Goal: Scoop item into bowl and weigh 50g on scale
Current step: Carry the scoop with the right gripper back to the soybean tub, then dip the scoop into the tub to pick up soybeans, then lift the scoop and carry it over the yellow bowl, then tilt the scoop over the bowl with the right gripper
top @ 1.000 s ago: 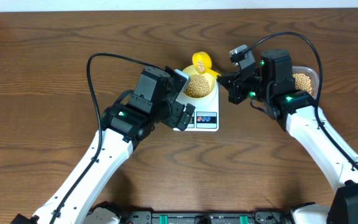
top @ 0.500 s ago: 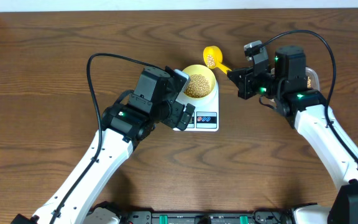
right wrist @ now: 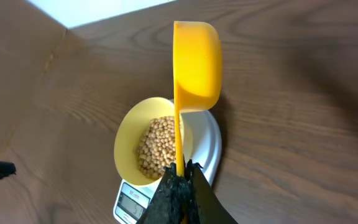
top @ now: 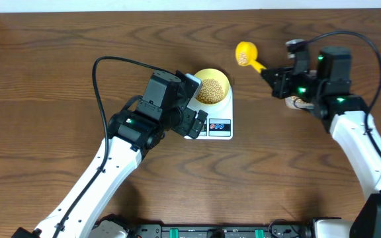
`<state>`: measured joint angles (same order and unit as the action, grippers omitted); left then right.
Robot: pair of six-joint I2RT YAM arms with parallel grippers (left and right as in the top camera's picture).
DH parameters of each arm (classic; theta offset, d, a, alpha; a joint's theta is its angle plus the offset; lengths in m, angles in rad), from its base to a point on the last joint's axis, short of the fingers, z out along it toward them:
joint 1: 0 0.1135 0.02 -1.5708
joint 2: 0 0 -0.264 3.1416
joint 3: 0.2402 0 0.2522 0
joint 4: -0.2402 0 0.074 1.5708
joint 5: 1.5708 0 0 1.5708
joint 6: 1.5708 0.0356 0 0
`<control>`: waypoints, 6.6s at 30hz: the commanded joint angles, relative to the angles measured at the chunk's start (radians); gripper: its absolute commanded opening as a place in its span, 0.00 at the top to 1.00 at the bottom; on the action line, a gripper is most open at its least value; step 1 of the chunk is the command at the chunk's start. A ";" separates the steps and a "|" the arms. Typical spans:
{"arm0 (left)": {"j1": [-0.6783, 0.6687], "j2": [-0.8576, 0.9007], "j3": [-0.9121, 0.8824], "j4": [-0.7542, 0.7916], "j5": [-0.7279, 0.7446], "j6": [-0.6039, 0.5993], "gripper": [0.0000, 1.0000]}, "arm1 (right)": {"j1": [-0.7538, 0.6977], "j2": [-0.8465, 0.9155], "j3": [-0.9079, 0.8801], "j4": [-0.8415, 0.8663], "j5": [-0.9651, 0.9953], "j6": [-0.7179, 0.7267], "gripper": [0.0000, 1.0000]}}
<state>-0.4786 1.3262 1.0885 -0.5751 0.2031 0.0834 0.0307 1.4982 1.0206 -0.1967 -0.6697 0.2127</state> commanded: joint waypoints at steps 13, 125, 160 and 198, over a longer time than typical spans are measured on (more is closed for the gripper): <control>0.004 0.000 0.003 0.001 -0.013 0.010 0.02 | -0.232 -0.035 0.009 -0.232 -0.067 0.091 0.99; 0.004 0.000 0.003 0.001 -0.013 0.010 0.02 | 0.295 0.059 0.008 0.109 0.226 -0.404 0.99; 0.004 0.000 0.003 0.001 -0.013 0.010 0.02 | 0.375 0.092 0.008 -0.021 0.406 -0.457 0.99; 0.004 0.000 0.003 0.001 -0.013 0.010 0.02 | 0.403 0.092 0.008 -0.057 0.462 -0.589 0.99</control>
<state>-0.4786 1.3262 1.0885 -0.5751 0.2028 0.0834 0.4271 1.5837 1.0203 -0.2565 -0.2192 -0.3443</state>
